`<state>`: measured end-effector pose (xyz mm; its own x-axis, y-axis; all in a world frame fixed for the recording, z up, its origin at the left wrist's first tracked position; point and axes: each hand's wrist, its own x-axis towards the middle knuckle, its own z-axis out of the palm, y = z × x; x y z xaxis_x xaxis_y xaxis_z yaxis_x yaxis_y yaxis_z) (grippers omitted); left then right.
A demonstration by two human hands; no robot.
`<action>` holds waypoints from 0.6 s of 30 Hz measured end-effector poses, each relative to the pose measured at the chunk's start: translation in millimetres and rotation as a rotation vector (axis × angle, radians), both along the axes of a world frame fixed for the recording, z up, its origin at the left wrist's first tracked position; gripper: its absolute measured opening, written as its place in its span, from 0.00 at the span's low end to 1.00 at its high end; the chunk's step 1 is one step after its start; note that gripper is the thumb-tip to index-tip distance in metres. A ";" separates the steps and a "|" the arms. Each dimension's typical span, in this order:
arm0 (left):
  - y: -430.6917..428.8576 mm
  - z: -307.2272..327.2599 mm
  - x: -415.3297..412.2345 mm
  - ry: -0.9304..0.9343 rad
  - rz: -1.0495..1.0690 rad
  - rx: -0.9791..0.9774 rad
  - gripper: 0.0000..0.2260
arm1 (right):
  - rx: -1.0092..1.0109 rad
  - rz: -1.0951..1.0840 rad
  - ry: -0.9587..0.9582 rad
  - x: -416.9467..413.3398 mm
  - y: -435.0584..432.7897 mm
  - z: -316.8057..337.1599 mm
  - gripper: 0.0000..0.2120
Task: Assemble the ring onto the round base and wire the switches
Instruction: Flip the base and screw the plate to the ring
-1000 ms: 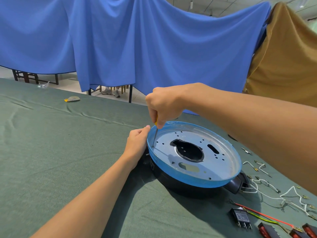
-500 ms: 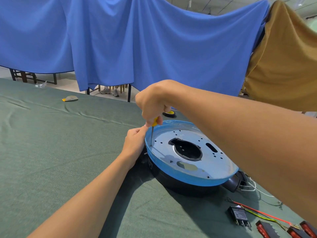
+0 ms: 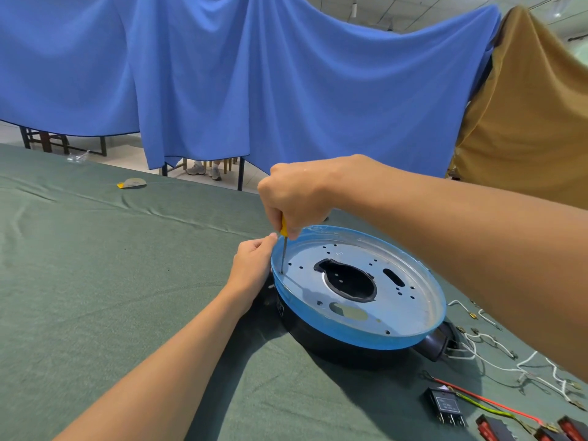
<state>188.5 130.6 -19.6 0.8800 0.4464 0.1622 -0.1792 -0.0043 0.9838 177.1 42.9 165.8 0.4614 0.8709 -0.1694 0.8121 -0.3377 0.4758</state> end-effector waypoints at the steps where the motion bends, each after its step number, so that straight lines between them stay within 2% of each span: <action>1: 0.6 -0.2 0.4 0.000 -0.002 0.003 0.14 | 0.004 -0.004 -0.009 0.4 1.1 -0.3 0.04; 6: 3.4 0.1 2.2 0.022 -0.035 0.024 0.11 | 0.001 -0.115 0.056 4.8 5.7 -2.0 0.05; 9: 5.0 0.5 2.3 0.033 -0.032 0.033 0.13 | 0.008 -0.216 0.120 5.1 8.0 -1.8 0.11; 12: 6.1 3.6 0.1 0.065 -0.035 0.064 0.16 | 0.011 -0.296 0.149 5.9 11.8 -2.1 0.12; 15: 5.7 6.6 -2.2 0.077 -0.036 0.062 0.25 | 0.052 -0.388 0.203 6.4 10.9 -1.8 0.11; 18: 4.2 7.6 -5.1 0.077 -0.031 0.079 0.26 | 0.090 -0.418 0.231 8.9 -0.1 -2.4 0.13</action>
<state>183.3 134.8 -11.9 0.9044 0.4071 0.1276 -0.1048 -0.0778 0.9914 186.0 42.8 163.4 0.7340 0.6350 -0.2410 0.6792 -0.6891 0.2526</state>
